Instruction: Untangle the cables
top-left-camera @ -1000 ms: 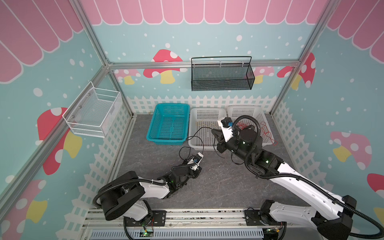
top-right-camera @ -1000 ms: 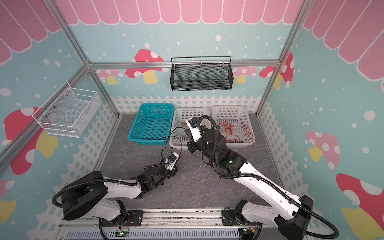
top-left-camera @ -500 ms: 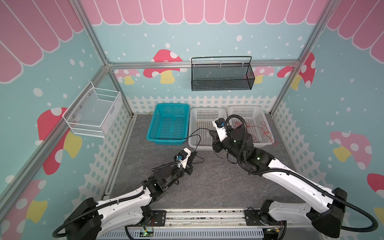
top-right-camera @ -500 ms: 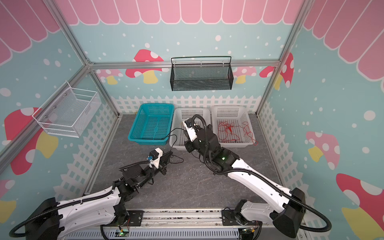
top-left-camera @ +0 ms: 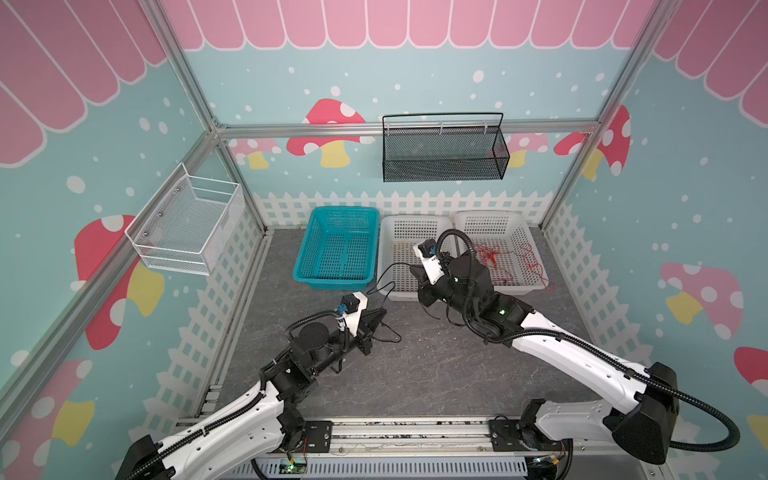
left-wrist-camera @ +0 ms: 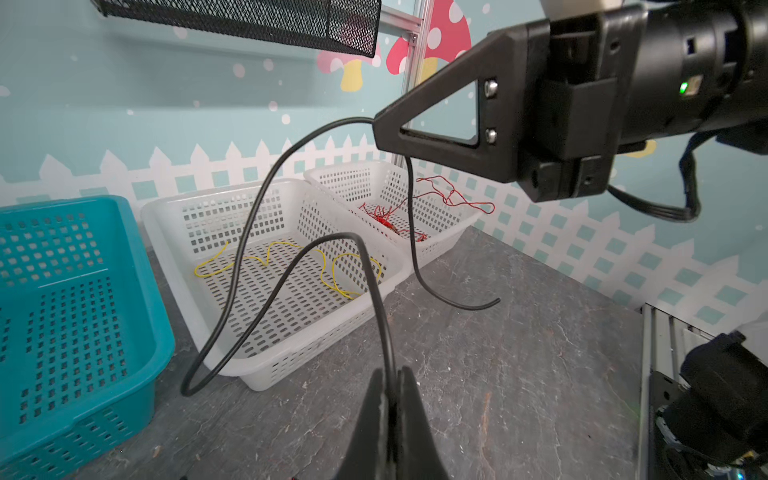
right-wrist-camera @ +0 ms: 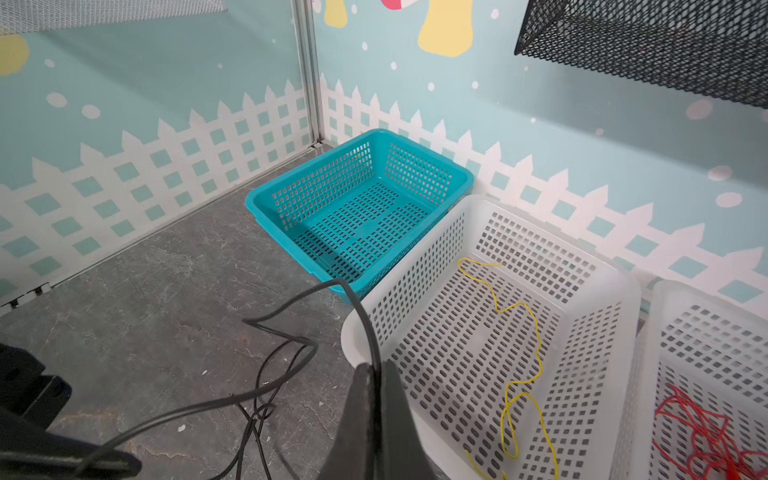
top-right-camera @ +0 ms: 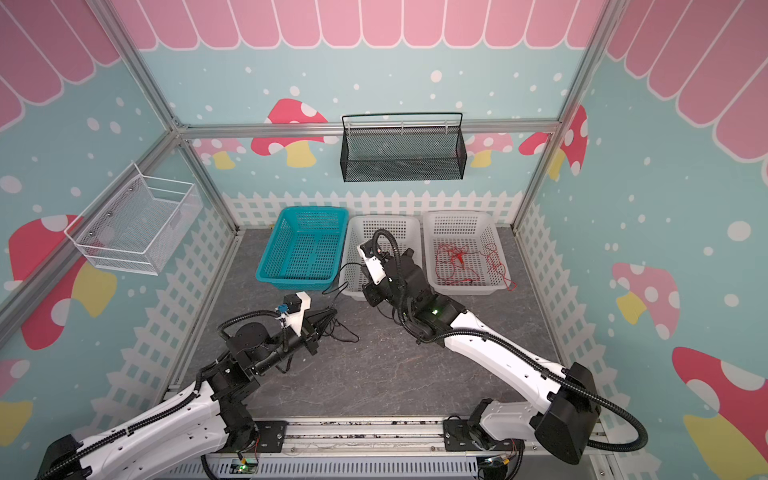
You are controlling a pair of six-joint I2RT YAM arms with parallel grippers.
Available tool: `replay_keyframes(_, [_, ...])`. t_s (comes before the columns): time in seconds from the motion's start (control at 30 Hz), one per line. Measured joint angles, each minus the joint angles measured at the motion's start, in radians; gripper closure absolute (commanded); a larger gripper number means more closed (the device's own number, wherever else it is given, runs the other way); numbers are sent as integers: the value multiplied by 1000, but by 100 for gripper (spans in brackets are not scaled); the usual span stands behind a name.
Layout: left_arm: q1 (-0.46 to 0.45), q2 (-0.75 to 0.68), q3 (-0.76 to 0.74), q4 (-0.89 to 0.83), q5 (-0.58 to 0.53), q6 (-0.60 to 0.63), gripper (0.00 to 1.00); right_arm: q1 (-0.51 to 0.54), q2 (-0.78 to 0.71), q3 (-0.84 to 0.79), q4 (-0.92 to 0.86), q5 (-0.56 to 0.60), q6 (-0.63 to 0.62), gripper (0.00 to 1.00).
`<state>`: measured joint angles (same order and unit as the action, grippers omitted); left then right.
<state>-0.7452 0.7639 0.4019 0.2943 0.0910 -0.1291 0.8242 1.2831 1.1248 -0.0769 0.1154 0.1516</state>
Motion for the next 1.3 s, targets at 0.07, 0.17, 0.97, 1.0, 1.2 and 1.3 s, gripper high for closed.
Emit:
replay_keyframes(0.07, [2,8,0,0,-3,-24,100,0,9,0,11,-24,-3,100])
replay_keyframes(0.17, [4,14,-8,37,-32,-60,100,0,21,0,23,-63,-8,100])
replay_keyframes(0.97, [5,104,-35,326,-193,-115,89,0,93,-59,143,-407,-9,100])
replay_keyframes(1.0, [5,104,-35,335,-196,-114,87,0,93,-63,147,-418,-10,100])
replay_keyframes(1.2, [5,117,-36,370,-202,-122,80,0,103,-74,152,-462,-19,100])
replay_keyframes(1.3, [5,132,-36,371,-202,-122,80,0,108,-75,152,-475,-21,100])
